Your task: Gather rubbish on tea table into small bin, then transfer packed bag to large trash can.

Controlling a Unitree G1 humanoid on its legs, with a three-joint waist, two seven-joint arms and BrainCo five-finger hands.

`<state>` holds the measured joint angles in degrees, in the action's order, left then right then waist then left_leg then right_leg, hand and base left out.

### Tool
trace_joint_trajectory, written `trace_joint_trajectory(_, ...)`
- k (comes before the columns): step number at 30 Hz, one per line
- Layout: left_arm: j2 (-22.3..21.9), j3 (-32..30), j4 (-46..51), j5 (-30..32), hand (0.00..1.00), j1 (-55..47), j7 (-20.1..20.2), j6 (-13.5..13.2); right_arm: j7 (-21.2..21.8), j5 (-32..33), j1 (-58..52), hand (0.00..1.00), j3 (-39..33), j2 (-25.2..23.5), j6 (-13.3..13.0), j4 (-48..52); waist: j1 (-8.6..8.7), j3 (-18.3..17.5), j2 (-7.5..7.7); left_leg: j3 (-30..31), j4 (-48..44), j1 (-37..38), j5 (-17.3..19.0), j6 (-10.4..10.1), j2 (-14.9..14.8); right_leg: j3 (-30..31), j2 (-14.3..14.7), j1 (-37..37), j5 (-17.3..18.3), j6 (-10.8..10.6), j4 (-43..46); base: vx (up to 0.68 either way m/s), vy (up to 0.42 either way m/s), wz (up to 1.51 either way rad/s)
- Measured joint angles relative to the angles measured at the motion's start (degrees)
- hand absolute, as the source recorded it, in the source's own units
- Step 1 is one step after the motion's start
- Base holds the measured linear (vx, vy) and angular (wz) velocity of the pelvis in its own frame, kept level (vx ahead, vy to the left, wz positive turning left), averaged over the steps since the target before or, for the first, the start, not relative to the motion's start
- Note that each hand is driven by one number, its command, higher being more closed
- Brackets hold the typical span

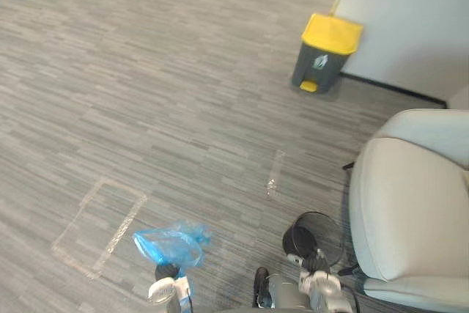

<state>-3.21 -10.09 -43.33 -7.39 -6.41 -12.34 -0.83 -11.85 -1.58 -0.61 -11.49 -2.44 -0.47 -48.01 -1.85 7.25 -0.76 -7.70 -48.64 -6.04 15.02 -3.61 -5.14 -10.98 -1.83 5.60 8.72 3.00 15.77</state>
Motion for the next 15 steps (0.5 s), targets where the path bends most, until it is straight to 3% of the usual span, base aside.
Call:
trace_joint_trajectory(2, 0.0, 0.5, 0.3, 0.0, 1.00, 0.3, 0.5, 0.0, 0.0, 0.6, 0.2, 0.00, 0.0, -0.4, 0.0, 0.0, -0.71, 0.6, 0.86, -3.7, -3.5, -3.4, 1.8, 1.6, -1.7, 0.9, -0.5, -5.3, 0.2, 0.3, -2.7, 0.50, 0.015, -0.22)
trace_joint_trajectory(3, 0.0, 0.5, 1.4, 0.0, 1.00, 0.4, 0.6, 0.0, -0.1, 1.4, 0.8, 0.00, -0.1, -0.4, 0.0, 0.0, -1.25, 0.9, 1.32, -5.4, -1.7, -6.9, 2.6, 2.7, -2.4, 1.3, -1.3, -7.9, 0.2, 0.3, -4.1, 0.41, 0.057, -0.26)
trace_joint_trajectory(5, 0.0, 0.5, 2.1, 0.0, 1.00, 0.7, 1.0, -0.1, -0.2, 1.7, 1.7, 0.00, -0.7, -0.5, 0.1, 0.0, -1.67, 1.3, 1.83, -6.7, 8.2, -10.5, 2.6, 2.9, -2.8, 2.1, -2.5, -9.6, 0.2, 0.3, -4.2, 0.38, 0.107, -0.39)
trace_joint_trajectory(6, 0.0, 0.6, 2.1, 0.0, 1.00, 0.8, 1.4, 0.0, -0.5, 1.7, 1.9, 0.00, -1.3, -0.7, 0.1, 0.0, -1.69, 1.0, 1.27, -5.3, 18.6, -12.0, -0.4, 2.1, -2.4, 2.4, -3.2, -10.3, 0.8, -0.8, -3.7, 0.37, 0.210, -0.51)
trace_joint_trajectory(7, -0.4, 0.6, 2.0, 0.0, 1.00, 0.3, 1.3, -0.1, -0.5, 1.7, 1.7, 0.00, -1.8, -0.9, 0.1, 0.2, -1.86, 0.5, 0.25, -2.5, 27.3, -11.6, -7.3, 1.6, -2.2, 3.2, -3.0, -10.7, 2.0, -2.9, -3.2, 0.44, 0.306, -0.70)
trace_joint_trajectory(8, 0.3, 0.4, 1.2, 0.0, 1.00, -0.3, 1.3, 0.0, -0.6, 1.7, 1.2, 0.00, -2.1, -1.2, 0.2, -0.5, -2.07, 0.3, 0.48, -0.6, 27.7, -12.2, -12.3, 1.1, -2.0, 5.3, -3.4, -11.5, 4.7, -6.3, -2.5, 0.36, 0.283, -0.52)
trace_joint_trajectory(10, 0.6, -0.3, 1.0, -0.1, 1.00, 1.6, 1.1, -0.1, -0.3, 1.9, 0.9, 0.00, -1.5, -1.8, 0.9, -0.4, -2.28, 0.1, 2.39, -3.6, 27.3, -10.7, -8.4, 1.5, 0.0, 7.4, -6.7, -10.7, 5.2, -6.5, 0.5, 0.33, 0.257, -0.42)
trace_joint_trajectory(12, -0.1, 0.1, 1.0, 0.0, 1.00, 1.7, 1.2, -0.1, -0.4, 1.7, 0.6, 0.00, -1.4, -1.7, 0.8, 0.0, -2.70, 0.0, 2.35, -6.6, 27.5, -7.9, -5.9, 2.5, 0.2, 10.2, -8.1, -7.2, 3.1, -7.6, 7.5, 0.30, 0.272, -0.86)
trace_joint_trajectory(14, -0.2, 2.3, 0.9, 0.1, 1.00, 1.2, 1.2, 0.1, -0.3, 1.6, 0.5, 0.00, -0.2, -1.7, 0.7, 0.0, -2.51, 0.2, 2.28, -10.4, 29.9, -1.9, -3.8, 3.7, 0.8, 13.0, -9.4, 0.5, -1.3, -9.6, 24.9, 0.30, 0.266, -0.88)
trace_joint_trajectory(15, -0.3, 2.5, 0.9, 0.1, 1.00, 1.2, 1.2, 0.1, -0.2, 1.6, 0.1, 0.00, -0.2, -1.6, 0.7, 0.0, -2.25, 0.4, 2.07, -10.7, 30.4, -0.5, -3.3, 3.7, 0.9, 12.7, -9.3, 2.4, -1.1, -9.4, 29.0, 0.32, 0.184, -0.38)
